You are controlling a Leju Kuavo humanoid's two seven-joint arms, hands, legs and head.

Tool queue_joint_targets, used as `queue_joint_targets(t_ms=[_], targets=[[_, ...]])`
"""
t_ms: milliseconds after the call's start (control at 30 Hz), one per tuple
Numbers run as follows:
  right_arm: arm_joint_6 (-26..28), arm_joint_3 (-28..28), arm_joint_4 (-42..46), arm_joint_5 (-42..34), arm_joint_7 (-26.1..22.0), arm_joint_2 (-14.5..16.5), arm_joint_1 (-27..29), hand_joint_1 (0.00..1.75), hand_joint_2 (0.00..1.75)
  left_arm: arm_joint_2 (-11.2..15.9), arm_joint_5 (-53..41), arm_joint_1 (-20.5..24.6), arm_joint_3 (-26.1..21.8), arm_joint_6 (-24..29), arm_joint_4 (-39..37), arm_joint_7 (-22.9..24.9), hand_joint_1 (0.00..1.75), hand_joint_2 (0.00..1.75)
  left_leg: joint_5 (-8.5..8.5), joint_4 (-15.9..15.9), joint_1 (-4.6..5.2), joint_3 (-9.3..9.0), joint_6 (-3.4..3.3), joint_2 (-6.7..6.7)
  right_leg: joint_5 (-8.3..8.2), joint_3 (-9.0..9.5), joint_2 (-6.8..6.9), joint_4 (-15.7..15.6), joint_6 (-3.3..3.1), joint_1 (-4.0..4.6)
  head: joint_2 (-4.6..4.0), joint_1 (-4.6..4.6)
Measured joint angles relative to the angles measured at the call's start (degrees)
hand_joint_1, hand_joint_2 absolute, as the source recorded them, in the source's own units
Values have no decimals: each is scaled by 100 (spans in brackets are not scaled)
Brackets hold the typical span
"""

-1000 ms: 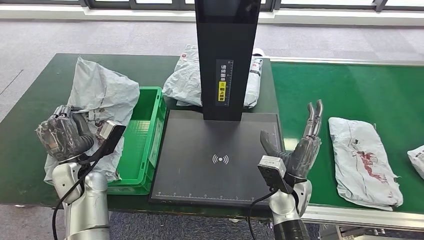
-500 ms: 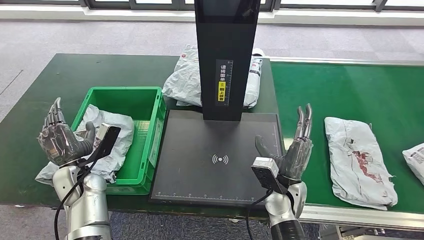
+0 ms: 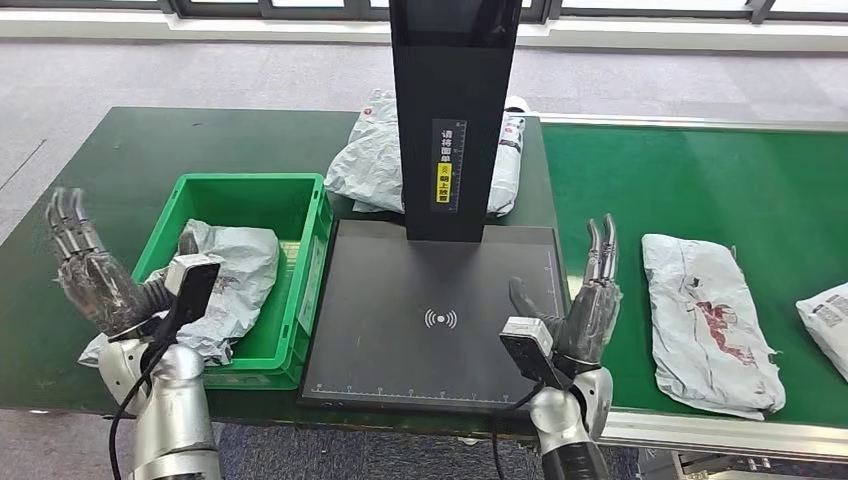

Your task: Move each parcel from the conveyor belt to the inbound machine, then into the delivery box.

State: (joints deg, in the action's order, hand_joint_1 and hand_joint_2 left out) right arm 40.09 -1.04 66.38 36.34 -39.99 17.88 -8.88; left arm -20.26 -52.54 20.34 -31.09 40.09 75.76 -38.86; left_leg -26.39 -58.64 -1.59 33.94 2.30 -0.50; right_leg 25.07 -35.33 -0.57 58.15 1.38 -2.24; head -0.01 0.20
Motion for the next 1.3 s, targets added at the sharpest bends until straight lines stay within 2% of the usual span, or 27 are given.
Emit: queue_joint_targets(t_ms=[167, 267, 333, 400, 467, 567, 700, 800, 867, 1067, 1200, 1300], targets=[[2, -397, -1, 437, 2, 0, 57, 0, 175, 19, 1412, -112, 626, -2, 2, -129, 0, 175, 2, -1, 1, 8, -4, -24, 0, 4, 23, 0, 1, -1, 1, 1], [2, -800, -1, 1075, 27, -1, 36, 0, 175, 120, 2869, -291, 1339, -161, 46, -138, 0, 175, 3, -2, 2, 7, -4, -26, -1, 4, 24, -1, 2, -2, 1, -1], [2, -1337, -2, 1863, 117, 1, -76, 0, 175, 236, 3896, -525, 2060, -614, 221, -135, 0, 175, 4, -3, 2, 13, -6, -35, -1, 6, 30, -1, 3, -2, 1, 1], [3, -2028, -3, 2903, 341, 8, -284, 0, 175, 318, 4542, -786, 2693, -1365, 501, -138, 0, 175, 4, -4, 5, 17, -8, -42, -2, 6, 33, -1, 5, -5, 0, 1], [4, -2768, -3, 3844, 594, 14, -497, 0, 175, 359, 4948, -1027, 3110, -2183, 775, -140, 0, 175, 4, -5, 8, 18, -9, -43, -2, 5, 32, -2, 6, -7, 0, -1], [5, -3552, -3, 4347, 777, 15, -684, 0, 175, 386, 5224, -1248, 3426, -2852, 1047, -140, 0, 175, 3, -5, 8, 21, -9, -46, -2, 4, 34, -2, 7, -7, 1, 1], [6, -4058, -34, 4679, 1254, -7, -812, 0, 175, 392, 5416, -1358, 3548, -3635, 1197, -138, 0, 175, 2, -1, 7, 20, -9, -43, -1, 1, 31, -2, 7, -6, 1, -1], [6, -4192, -236, 4713, 1674, -129, -909, 0, 175, 391, 5641, -1465, 3548, -4092, 1250, -137, 0, 175, 3, 0, 6, 19, -8, -40, 0, 0, 28, -2, 6, -5, 1, -1], [5, -4295, -559, 4544, 1757, -261, -1044, 0, 175, 392, 5786, -1548, 3548, -4231, 1302, -136, 0, 175, 3, 0, 6, 19, -9, -36, -1, 0, 26, -2, 7, -5, 1, -1], [-67, -4654, -2316, 3441, 1430, -807, -1577, 0, 175, 395, 5900, -1718, 3548, -4364, 1382, -135, 0, 175, 5, -3, 7, 20, -12, -39, -4, 4, 31, -2, 10, -7, 1, 0], [-671, -4849, -3172, 2796, 1096, -1071, -1818, 0, 175, 396, 5844, -1728, 3548, -4365, 1378, -135, 0, 175, 6, -3, 7, 20, -11, -40, -4, 4, 31, -2, 10, -6, 0, -1], [-1000, -4931, -3603, 2470, 1047, -1217, -1930, 0, 175, 397, 5840, -1726, 3530, -4384, 1321, -134, 0, 175, 6, -2, 7, 21, -11, -41, -4, 3, 31, -2, 10, -6, 1, -1]])
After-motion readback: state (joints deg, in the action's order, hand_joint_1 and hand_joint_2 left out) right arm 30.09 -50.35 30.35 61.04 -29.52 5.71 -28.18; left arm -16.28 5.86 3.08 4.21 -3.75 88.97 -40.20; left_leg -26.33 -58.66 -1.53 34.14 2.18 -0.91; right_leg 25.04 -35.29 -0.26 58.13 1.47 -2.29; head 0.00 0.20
